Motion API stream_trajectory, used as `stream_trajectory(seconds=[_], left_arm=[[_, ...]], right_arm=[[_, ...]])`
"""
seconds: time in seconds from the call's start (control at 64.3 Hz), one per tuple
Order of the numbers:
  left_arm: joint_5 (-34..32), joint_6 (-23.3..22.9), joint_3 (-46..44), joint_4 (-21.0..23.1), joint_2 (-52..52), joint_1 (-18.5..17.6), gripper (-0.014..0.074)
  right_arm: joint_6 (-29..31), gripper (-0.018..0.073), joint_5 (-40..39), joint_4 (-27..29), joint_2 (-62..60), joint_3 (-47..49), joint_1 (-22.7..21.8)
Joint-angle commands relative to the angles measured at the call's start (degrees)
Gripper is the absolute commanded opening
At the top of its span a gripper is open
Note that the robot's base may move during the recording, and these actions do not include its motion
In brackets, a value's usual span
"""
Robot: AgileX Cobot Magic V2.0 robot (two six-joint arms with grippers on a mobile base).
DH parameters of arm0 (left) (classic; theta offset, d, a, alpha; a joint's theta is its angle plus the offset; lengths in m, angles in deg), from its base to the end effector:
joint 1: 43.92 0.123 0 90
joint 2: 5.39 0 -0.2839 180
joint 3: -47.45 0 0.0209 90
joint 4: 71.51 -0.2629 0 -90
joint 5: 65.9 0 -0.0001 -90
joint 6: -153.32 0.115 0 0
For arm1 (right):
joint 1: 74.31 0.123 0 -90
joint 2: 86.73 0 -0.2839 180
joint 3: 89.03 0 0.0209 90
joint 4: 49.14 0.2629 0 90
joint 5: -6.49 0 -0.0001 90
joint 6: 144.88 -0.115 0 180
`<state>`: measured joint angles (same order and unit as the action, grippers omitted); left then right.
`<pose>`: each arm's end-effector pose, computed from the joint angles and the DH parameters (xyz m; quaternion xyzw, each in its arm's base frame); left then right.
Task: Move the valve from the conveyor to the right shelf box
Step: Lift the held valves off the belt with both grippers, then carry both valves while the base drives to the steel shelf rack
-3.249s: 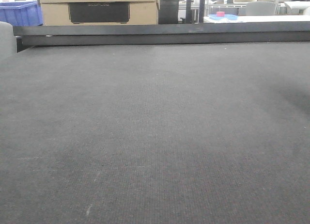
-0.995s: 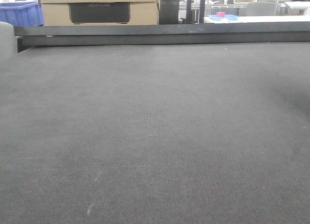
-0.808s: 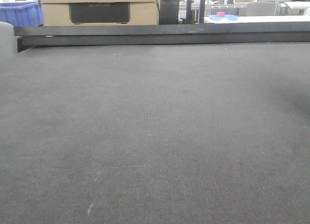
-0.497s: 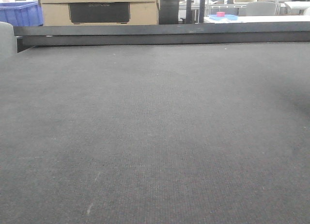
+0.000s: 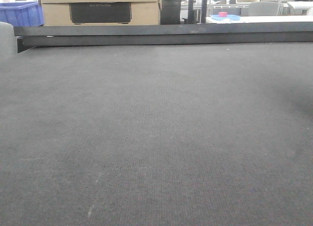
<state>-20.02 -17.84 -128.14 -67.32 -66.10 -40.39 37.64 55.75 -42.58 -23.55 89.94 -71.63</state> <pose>0.1980 0.0062 0.4591 0.0320 0.8230 0.0252 0.5666 0.2040 0.0195 0.4642 -0.0304 0.8343 0.0575 0.5475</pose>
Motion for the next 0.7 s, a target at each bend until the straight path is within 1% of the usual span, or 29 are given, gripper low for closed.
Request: stream_trajectory(seconds=[0.0,0.684], left_arm=[[-3.32,-0.4,-0.26,0.36,0.66,-0.33,-0.0111],[-3.32,-0.4,-0.26,0.36,0.66,-0.33,-0.0111]], right_arm=[[0.46,-0.0162,-4.72,-0.13,-0.72,0.96,-0.16],[0.46,-0.0162,-4.72,-0.13,-0.72,0.96,-0.16]])
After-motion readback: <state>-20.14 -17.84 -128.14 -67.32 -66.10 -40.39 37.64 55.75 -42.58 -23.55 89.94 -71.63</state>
